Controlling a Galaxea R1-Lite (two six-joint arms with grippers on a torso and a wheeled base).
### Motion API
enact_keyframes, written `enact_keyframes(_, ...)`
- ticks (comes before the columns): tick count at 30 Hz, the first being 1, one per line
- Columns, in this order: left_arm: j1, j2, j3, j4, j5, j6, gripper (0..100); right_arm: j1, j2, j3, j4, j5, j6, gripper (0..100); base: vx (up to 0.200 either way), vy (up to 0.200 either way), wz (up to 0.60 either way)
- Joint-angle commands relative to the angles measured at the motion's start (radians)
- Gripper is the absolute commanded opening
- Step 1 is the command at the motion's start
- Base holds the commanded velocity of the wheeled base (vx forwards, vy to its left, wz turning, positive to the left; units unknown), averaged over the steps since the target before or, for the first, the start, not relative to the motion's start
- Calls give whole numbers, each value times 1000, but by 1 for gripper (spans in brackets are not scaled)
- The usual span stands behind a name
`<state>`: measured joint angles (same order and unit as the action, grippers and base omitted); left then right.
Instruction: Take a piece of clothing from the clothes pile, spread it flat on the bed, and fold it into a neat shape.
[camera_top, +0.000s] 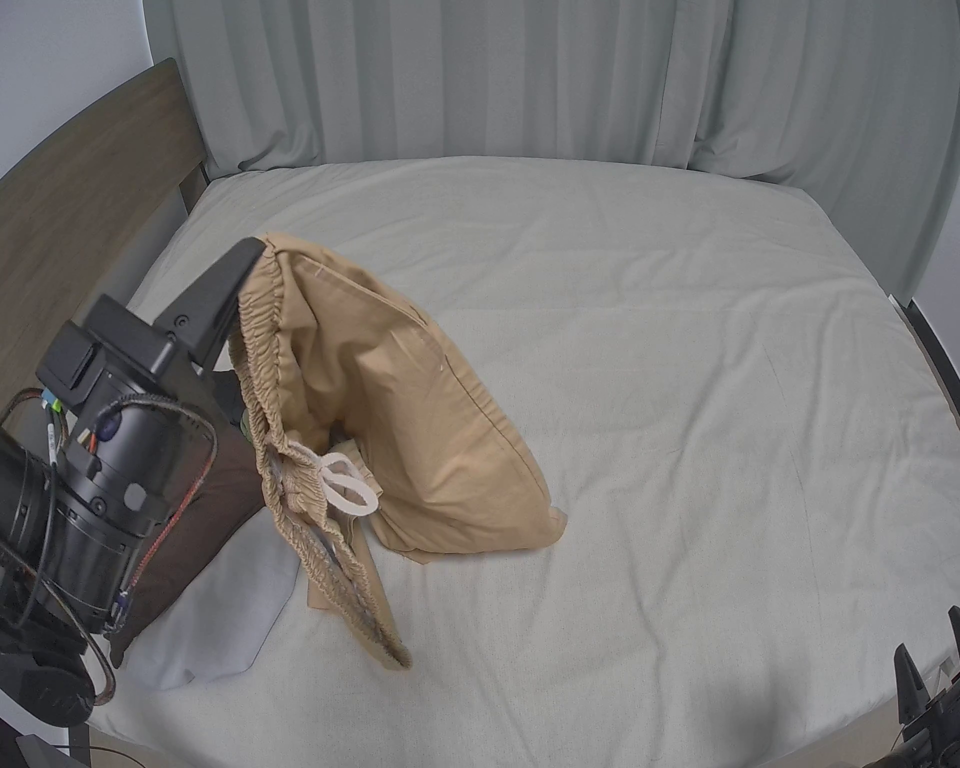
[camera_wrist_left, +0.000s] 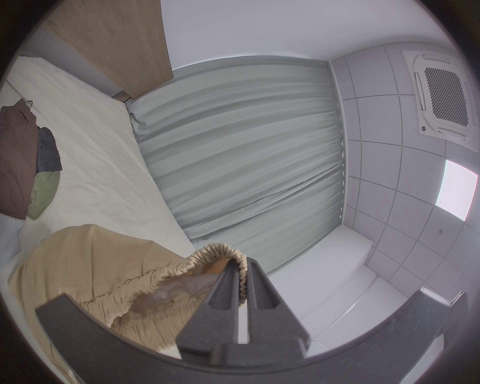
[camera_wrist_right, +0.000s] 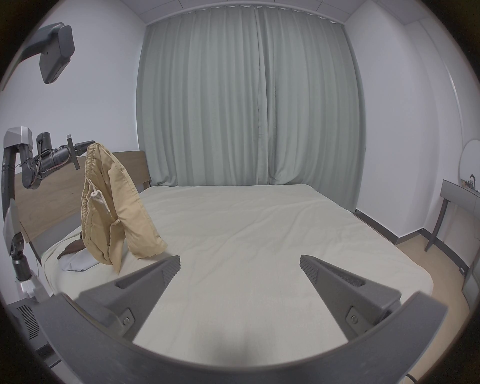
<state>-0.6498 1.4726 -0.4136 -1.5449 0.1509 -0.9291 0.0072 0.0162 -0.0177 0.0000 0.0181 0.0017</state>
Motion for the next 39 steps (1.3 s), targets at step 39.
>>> enact_keyframes(39, -314, 548, -685, 152, -240, -63, 0, 0, -16, 18, 0, 0, 1, 100, 0, 0, 0)
